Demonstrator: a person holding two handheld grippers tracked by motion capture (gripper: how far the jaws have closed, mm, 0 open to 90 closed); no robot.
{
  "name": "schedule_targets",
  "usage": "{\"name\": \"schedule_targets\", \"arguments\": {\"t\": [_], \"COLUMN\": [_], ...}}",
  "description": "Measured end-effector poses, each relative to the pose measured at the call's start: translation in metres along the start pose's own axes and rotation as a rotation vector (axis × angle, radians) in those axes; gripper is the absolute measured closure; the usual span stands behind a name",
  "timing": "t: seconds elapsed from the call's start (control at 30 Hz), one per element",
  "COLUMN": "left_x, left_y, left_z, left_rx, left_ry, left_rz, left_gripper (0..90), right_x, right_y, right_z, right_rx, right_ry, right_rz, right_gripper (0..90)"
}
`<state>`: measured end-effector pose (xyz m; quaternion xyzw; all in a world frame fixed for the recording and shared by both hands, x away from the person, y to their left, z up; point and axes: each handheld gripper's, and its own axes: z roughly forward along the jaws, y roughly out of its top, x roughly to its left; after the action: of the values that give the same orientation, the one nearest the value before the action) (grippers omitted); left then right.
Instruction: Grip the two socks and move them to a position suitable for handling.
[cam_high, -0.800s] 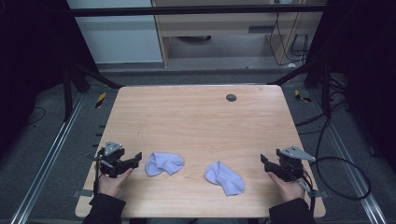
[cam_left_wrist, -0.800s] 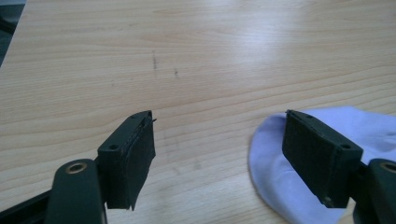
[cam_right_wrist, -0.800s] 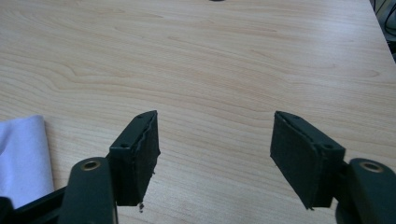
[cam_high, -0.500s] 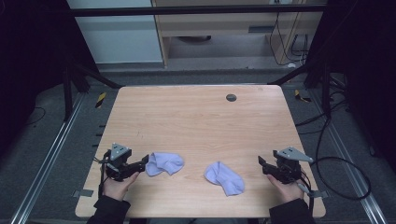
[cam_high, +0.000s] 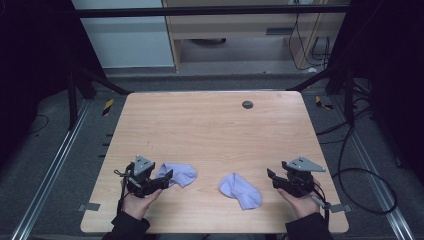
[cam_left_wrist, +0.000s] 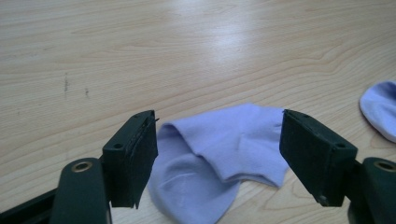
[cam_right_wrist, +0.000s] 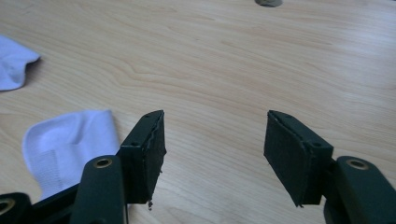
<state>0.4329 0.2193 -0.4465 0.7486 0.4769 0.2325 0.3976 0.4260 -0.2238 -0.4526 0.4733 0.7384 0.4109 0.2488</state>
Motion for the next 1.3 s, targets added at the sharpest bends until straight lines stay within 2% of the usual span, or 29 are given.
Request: {"name": "schedule_targets", "arguments": {"t": [0.17, 0.23, 0.33, 0.6, 0.93, 1.3], "left_x": [-0.008, -0.012, -0.019, -0.036, -0.068, -0.087], "left_y": [0.001, 0.001, 0.002, 0.006, 0.012, 0.013], "left_z": [0.002, 0.004, 0.007, 0.013, 0.025, 0.036], "left_rx": [0.000, 0.001, 0.009, 0.015, 0.029, 0.049], "left_ry": [-0.012, -0.026, -0.046, -0.078, -0.131, -0.169], "left_rz": [0.006, 0.006, 0.013, 0.034, 0.077, 0.101], "left_gripper": [28.0, 28.8, 30.5, 34.5, 39.5, 47.5], "right_x": [0.010, 0.018, 0.023, 0.031, 0.041, 0.054], "right_y": [0.002, 0.003, 0.004, 0.004, -0.003, -0.011], "right_z": [0.003, 0.004, 0.006, 0.006, 0.004, 0.005], "right_rx": [0.019, 0.034, 0.046, 0.058, 0.085, 0.130], "right_ry": [0.031, 0.058, 0.079, 0.110, 0.160, 0.215], "right_rz": [-0.018, -0.046, -0.058, -0.071, -0.103, -0.139], "right_gripper": [40.9, 41.9, 42.5, 43.2, 51.0, 58.6]}}
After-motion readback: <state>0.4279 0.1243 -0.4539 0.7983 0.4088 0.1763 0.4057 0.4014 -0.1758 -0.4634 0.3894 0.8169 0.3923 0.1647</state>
